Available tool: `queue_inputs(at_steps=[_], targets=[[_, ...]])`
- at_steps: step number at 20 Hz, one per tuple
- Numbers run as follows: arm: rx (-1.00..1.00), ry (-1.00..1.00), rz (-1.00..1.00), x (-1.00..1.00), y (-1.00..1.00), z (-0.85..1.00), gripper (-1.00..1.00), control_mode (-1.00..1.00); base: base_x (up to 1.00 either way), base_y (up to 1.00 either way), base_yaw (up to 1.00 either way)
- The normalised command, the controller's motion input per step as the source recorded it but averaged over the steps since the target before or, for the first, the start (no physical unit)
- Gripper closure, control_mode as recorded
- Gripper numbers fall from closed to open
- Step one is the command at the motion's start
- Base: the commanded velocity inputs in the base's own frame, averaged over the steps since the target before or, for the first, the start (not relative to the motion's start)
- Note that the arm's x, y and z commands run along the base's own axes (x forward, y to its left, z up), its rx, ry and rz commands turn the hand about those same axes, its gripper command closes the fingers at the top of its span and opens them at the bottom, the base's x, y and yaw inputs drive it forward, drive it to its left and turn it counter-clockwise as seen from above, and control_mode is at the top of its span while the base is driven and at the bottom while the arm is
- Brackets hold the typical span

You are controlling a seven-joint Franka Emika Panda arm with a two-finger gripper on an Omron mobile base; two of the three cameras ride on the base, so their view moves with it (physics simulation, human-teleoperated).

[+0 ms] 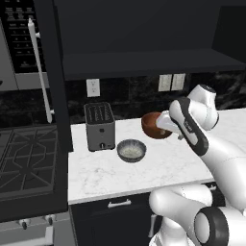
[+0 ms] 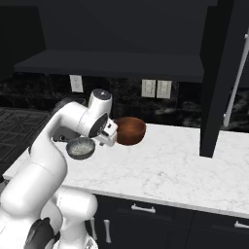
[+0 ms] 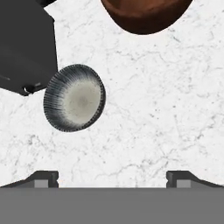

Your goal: Pick up the bowls on the counter and stack them on top of one another in the open cabinet. Place the smaller bowl on top of the larger bowl.

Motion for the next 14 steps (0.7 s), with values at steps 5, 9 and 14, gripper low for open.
queue_inputs(at_steps=[5, 9, 14], targets=[[0.00, 0.00, -0.03, 0.12, 0.01, -0.51, -1.00, -1.00, 0.00, 0.00, 0.00], [0.00, 0.01, 0.00, 0.00, 0.00, 0.00, -1.00, -1.00, 0.00, 0.00, 0.00], [0.00, 0.03, 0.00, 0.00, 0.00, -0.01, -1.00, -1.00, 0.00, 0.00, 0.00]])
